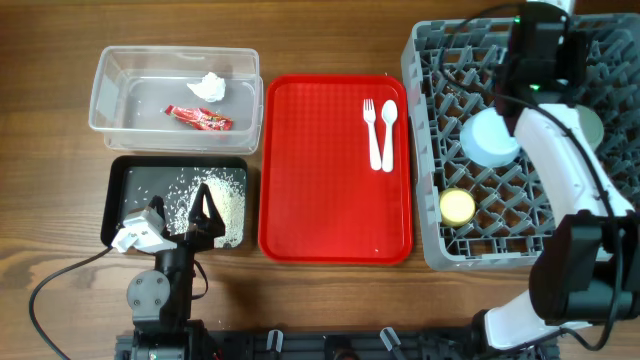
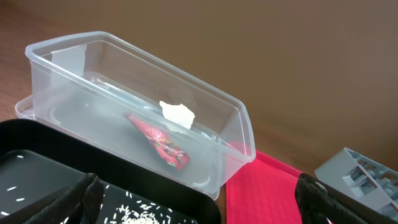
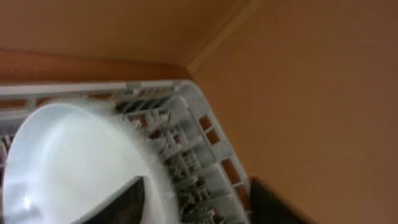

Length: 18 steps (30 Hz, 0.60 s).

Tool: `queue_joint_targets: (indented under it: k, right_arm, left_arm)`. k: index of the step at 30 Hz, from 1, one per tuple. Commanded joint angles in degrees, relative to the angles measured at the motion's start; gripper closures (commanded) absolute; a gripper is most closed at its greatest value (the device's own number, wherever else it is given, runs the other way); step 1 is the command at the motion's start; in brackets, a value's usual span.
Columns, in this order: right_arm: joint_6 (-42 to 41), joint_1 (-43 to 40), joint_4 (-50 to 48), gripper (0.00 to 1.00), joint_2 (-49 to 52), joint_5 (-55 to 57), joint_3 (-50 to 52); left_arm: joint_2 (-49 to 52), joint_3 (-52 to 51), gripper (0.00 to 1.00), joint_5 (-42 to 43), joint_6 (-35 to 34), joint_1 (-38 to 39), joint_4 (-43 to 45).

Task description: Sort waste into correct bins and load items into the dishwasher rack

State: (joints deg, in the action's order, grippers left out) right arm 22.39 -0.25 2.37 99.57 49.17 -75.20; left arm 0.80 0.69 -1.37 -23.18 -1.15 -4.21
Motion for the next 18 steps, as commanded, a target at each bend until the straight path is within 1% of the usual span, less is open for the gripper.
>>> queue_joint_targets:
  k: [1,4,7,11,13,15,18]
  right_arm:
    - [0.0,2.8,-1.4,0.35,-0.5,7.0,-0.2]
    - [0.0,6.6,0.1,0.35,-2.1,5.5,-0.2]
    - [-2.0,10.9,5.5,0.35,-4.7,-2.3,-0.2]
    - [-12.3,15.7,17.4,0.35,-8.9,-20.7,-0.7]
    - [-21.9,17.8,24.6,0.35,-11.8,-37.5,-0.8]
    - [-27.5,19.0,28.5,0.35,-12.8,-49.6,-0.8]
    - [-34.4,20.5,33.6,0.34,-11.7,-60.5,-0.8]
  left_arm:
    - [-0.4,-0.4,0.00,0.5,0.3,-0.3,0.2]
    - [-0.4,-0.4,0.00,0.5,0.3,-0.3,0.2]
    - [-0.4,-0.4,0.00,0.5,0.3,-0.3,0.2]
    - [-0.4,-0.4,0.00,0.5,0.3,-0.3,0.2]
    - [-0.4,-0.4,0.00,0.5,0.3,-0.3,0.2]
    - [-0.4,-0.4,0.00,0.5,0.3,-0.3,0.2]
    - [-0.4,-0.4,0.00,0.5,0.3,-0.3,0.2]
